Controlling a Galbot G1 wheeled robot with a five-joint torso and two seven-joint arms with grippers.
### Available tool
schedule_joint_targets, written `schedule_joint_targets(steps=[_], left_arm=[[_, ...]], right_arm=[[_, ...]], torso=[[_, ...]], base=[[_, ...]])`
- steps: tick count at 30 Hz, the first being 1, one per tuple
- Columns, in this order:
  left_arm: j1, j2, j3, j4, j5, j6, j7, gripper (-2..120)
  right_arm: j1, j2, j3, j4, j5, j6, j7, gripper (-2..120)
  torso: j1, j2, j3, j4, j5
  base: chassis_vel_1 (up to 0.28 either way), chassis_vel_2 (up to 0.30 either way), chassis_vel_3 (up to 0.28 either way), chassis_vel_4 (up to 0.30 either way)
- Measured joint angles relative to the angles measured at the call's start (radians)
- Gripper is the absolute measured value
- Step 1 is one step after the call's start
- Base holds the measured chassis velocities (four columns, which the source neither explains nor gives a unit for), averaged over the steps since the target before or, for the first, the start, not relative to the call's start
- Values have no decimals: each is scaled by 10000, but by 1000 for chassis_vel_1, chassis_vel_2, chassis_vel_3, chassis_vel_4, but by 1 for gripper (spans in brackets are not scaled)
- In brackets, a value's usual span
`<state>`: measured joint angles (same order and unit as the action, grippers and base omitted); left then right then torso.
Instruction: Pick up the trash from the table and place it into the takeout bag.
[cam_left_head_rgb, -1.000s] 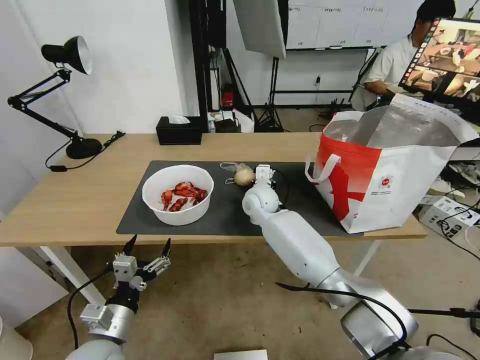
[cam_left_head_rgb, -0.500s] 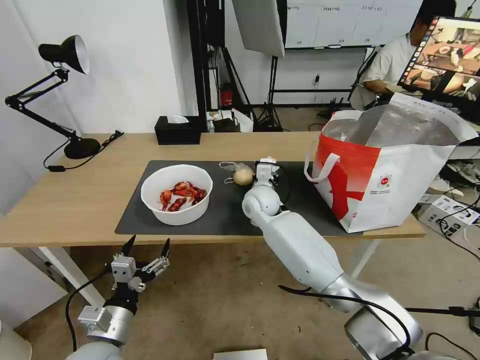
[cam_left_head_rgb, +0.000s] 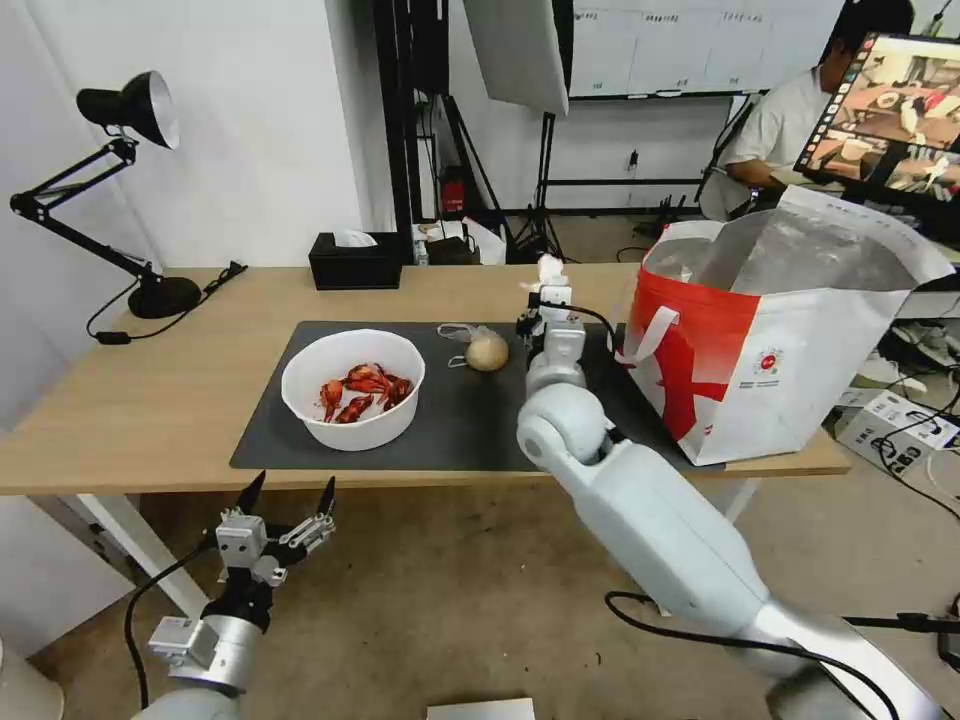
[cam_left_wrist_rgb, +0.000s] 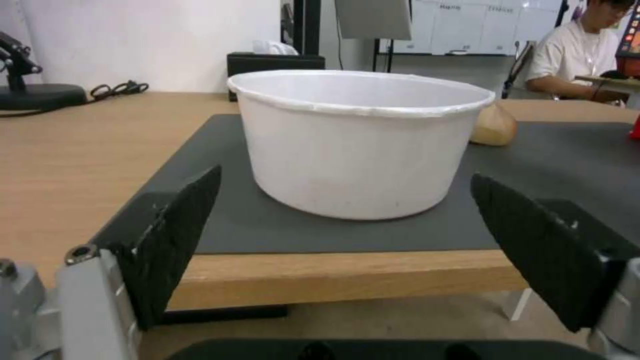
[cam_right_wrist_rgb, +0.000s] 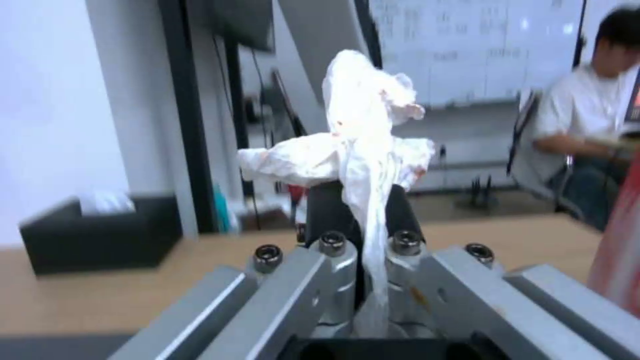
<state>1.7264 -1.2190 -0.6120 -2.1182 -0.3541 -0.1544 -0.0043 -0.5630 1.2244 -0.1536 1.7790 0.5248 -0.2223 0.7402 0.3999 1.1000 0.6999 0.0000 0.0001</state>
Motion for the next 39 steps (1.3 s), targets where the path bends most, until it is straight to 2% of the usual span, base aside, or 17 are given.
schedule_joint_targets(steps=[6,11,14,20,22,24,26,29,31,33,34,37,38,39], left_arm=[[26,31,-17,-94,-11,0,-3,100],[19,24,70,-130,-12,0,-8,100],[-9,17,184,-133,-5,0,-15,100],[-103,2,368,-81,38,8,-19,100],[-114,-5,388,-79,47,8,-19,100],[-145,-24,450,-74,68,14,-19,100],[-152,-27,471,-74,74,15,-20,100],[-156,-10,465,-73,73,18,-20,100],[-156,-8,463,-74,72,18,-20,100],[-156,28,428,-80,37,19,-20,100],[-156,28,428,-80,37,19,-20,100],[-182,80,413,-80,-2,24,-20,100],[-182,80,413,-80,-2,24,-20,100],[-203,95,413,-79,-24,26,-21,100]], right_arm=[[-143,-685,831,982,-570,148,125,0],[-72,-1349,1724,1406,-719,-539,675,0],[10,-2035,2343,1576,34,-1233,1022,0],[-20,-2954,2743,1699,1398,-1976,1184,0],[-19,-3020,2758,1699,1517,-2044,1233,0],[72,-3236,2806,1700,2213,-2470,1509,0],[169,-3314,2853,1689,2584,-2606,1601,4],[299,-3447,2903,1661,2953,-2708,1619,17],[303,-3456,2904,1661,2974,-2715,1619,17],[290,-3520,2912,1718,3209,-2835,1621,34],[290,-3520,2912,1718,3209,-2835,1621,34],[153,-3483,2924,1790,3230,-2927,1621,48],[153,-3483,2924,1790,3230,-2927,1621,48],[108,-3453,2929,1796,3216,-2942,1621,53]], torso=[[0,0,0,0,0],[0,0,0,-1,1],[0,0,0,-1,3],[0,0,0,-2,2],[0,0,0,-2,1],[0,0,0,-2,2],[0,0,1,-1,0],[0,0,1,0,-1],[1,0,0,0,-1],[1,0,0,0,-1],[1,0,0,0,-1],[0,0,0,0,-1],[0,0,0,0,-1],[1,0,0,0,-1]], base=[[0,0,0,0],[0,0,0,0],[0,0,0,0],[0,0,0,0],[0,0,0,0],[0,0,0,0],[0,0,0,0],[0,0,0,0],[0,0,0,0],[0,0,0,0],[0,0,0,0],[0,0,0,0],[0,0,0,0],[0,0,0,0]])
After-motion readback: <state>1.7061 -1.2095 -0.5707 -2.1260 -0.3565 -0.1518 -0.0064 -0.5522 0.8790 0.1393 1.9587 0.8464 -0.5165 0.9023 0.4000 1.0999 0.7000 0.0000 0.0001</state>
